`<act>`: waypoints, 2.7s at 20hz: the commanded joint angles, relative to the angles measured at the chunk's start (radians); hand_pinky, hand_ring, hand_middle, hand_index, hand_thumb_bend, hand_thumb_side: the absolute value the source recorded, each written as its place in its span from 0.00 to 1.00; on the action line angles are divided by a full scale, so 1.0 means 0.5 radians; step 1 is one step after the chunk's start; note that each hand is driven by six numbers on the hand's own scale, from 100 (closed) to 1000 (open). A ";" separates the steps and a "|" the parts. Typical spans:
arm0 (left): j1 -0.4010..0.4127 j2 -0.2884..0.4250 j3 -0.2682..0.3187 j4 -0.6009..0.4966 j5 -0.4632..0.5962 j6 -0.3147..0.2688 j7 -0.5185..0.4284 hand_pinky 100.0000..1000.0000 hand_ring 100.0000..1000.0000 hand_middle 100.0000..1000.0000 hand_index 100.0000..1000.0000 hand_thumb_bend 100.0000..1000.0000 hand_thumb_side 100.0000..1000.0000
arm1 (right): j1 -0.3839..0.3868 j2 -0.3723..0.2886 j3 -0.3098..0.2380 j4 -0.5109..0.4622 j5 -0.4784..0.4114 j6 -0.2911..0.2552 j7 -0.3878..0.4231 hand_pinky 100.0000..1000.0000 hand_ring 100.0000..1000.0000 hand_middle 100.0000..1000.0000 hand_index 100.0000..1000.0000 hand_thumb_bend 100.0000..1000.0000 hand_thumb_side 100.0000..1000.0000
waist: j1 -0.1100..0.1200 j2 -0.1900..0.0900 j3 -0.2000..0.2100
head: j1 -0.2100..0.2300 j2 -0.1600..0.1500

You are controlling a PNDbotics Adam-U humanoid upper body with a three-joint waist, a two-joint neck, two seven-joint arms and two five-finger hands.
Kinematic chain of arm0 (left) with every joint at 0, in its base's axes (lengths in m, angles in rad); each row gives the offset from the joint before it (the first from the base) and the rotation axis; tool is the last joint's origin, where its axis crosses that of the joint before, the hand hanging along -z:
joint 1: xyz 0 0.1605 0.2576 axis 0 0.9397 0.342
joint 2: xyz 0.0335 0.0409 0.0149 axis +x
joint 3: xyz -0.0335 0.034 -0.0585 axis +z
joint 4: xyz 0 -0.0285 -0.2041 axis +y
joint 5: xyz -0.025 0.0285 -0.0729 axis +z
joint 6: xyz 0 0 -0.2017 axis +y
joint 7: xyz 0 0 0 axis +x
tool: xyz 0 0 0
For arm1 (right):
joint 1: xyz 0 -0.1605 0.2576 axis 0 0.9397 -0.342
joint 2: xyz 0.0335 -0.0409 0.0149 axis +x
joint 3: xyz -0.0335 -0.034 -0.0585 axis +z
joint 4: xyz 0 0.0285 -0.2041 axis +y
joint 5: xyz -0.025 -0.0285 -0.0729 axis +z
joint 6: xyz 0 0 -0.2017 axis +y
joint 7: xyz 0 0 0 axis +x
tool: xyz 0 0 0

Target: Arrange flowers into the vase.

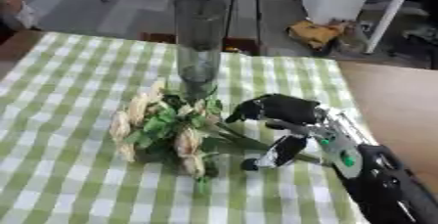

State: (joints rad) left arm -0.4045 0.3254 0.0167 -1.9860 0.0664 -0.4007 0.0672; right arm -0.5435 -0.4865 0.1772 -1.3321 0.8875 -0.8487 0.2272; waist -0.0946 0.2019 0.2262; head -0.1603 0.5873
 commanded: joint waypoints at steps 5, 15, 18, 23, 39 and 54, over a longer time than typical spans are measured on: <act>-0.019 0.019 0.001 -0.028 0.010 0.002 -0.011 0.63 0.85 0.92 0.99 0.00 0.88 | 0.017 0.027 0.035 0.089 0.457 0.038 -0.688 0.53 0.54 0.58 0.77 0.43 0.81 | 0.005 -0.029 0.004 | -0.011 -0.014; -0.012 0.017 0.000 -0.028 0.014 0.004 -0.022 0.63 0.86 0.92 0.99 0.00 0.88 | 0.046 0.065 0.012 0.216 0.727 0.092 -1.108 0.53 0.54 0.56 0.77 0.39 0.84 | 0.012 -0.022 -0.004 | -0.005 -0.019; -0.009 0.017 -0.002 -0.028 0.012 0.005 -0.032 0.62 0.86 0.92 0.99 0.00 0.88 | 0.075 0.038 -0.066 0.169 0.664 0.144 -1.174 0.55 0.58 0.59 0.82 0.40 0.85 | 0.013 -0.016 -0.005 | -0.010 -0.020; -0.008 0.018 -0.003 -0.028 0.015 0.003 -0.040 0.62 0.86 0.92 0.99 0.00 0.88 | 0.118 0.014 -0.111 0.109 0.528 0.201 -1.131 0.56 0.61 0.60 0.84 0.41 0.85 | 0.016 -0.009 -0.009 | -0.015 -0.022; -0.012 0.007 -0.009 -0.028 0.026 0.003 -0.058 0.62 0.86 0.92 0.99 0.00 0.88 | 0.080 0.164 -0.148 0.126 0.714 0.292 -0.986 0.54 0.60 0.59 0.81 0.32 0.86 | 0.008 0.004 0.008 | -0.042 -0.035; -0.003 0.000 -0.011 -0.028 0.034 0.004 -0.068 0.62 0.86 0.92 0.99 0.00 0.88 | 0.096 0.275 -0.257 0.201 0.963 0.425 -1.028 0.55 0.61 0.61 0.83 0.31 0.85 | 0.008 0.024 0.014 | -0.059 -0.066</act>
State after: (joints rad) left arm -0.3975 0.3161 0.0102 -1.9860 0.0789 -0.3978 0.0375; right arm -0.4846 -0.3372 0.0614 -1.2246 1.3586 -0.6435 -0.2878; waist -0.0966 0.2278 0.2337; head -0.1867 0.5685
